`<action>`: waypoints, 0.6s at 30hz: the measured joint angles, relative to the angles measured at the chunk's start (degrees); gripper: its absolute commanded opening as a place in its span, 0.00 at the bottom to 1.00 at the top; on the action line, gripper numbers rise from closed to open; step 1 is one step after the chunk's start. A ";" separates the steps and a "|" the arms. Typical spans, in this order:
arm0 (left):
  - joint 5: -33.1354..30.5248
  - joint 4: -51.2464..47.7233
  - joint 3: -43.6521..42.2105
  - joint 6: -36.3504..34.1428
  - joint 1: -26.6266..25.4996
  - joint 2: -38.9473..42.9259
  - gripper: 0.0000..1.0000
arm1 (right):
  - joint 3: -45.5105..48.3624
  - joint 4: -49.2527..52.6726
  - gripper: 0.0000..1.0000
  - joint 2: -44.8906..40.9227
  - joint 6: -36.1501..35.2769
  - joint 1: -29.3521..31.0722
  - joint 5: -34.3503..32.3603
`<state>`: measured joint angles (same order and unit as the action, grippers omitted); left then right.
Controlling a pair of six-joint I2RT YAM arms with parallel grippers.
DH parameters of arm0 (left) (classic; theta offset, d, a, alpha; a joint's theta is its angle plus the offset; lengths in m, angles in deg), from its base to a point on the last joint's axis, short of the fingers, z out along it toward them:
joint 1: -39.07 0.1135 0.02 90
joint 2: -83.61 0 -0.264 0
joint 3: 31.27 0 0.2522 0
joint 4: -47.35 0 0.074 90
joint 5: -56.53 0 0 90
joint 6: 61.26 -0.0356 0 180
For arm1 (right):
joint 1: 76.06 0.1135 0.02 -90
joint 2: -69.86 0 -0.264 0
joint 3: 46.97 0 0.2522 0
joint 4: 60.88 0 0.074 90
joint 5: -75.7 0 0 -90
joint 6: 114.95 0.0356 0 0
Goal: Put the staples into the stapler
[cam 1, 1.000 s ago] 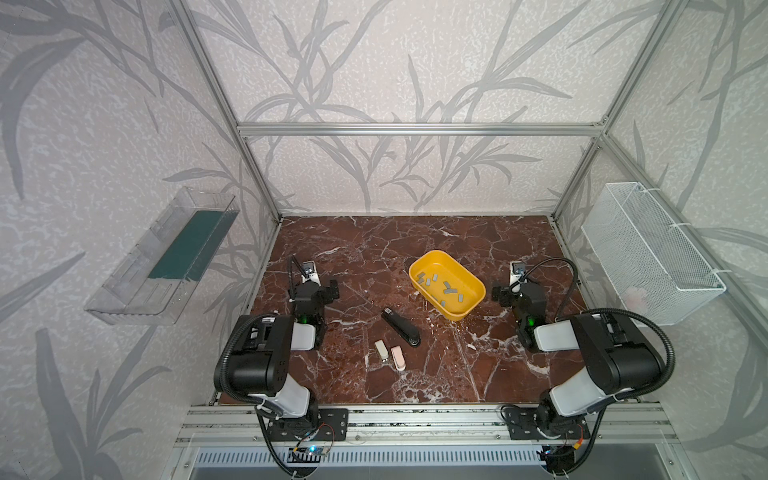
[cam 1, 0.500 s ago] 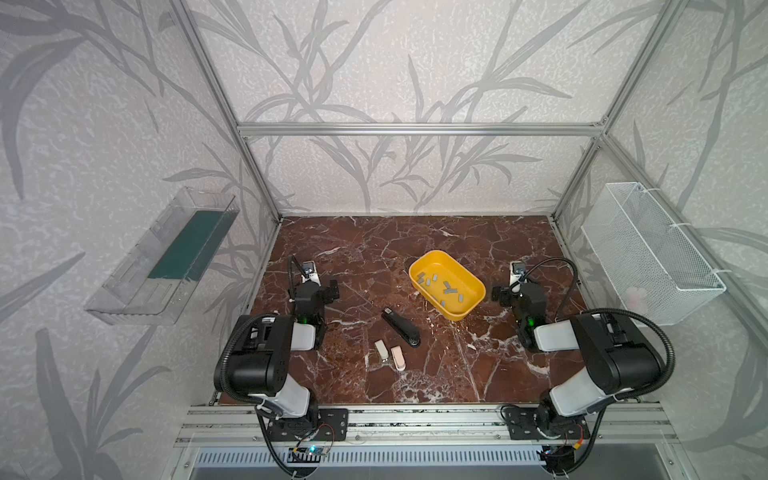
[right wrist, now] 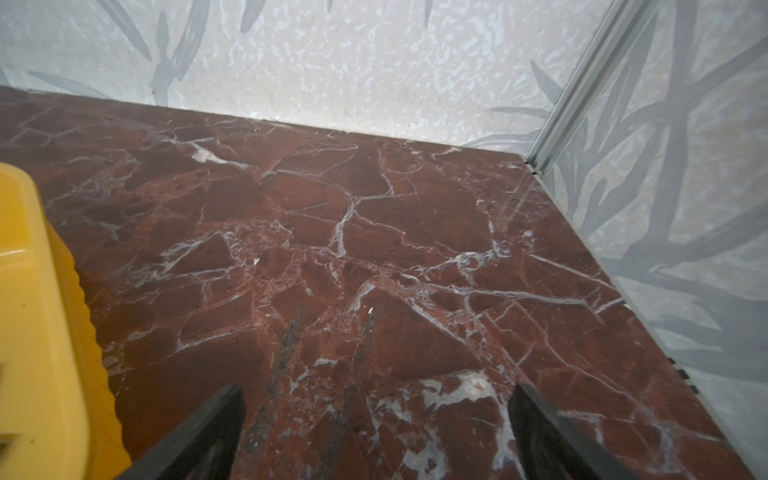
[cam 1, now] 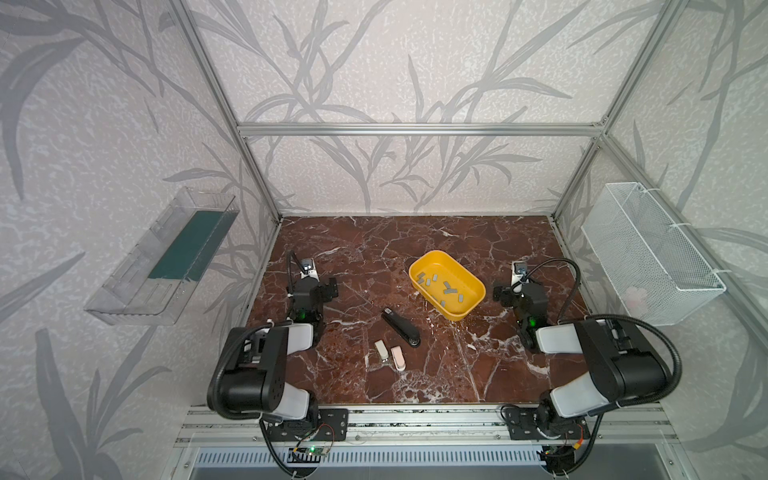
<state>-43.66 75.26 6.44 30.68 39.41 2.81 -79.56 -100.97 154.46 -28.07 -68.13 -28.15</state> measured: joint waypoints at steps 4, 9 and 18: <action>0.13 -2.99 0.28 4.15 -0.13 11.45 0.99 | 0.20 5.73 0.99 -12.76 2.73 0.00 -2.97; 7.80 -19.54 6.03 11.19 -0.09 22.05 0.99 | -4.92 27.76 0.99 -28.50 14.29 -0.13 -3.39; 20.17 -40.19 22.69 33.38 0.04 27.50 0.99 | -21.53 57.72 0.99 -47.01 33.44 -1.64 -0.15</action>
<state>-23.49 35.07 29.13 64.05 39.46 30.31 -101.09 -43.24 107.44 5.37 -69.77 -28.30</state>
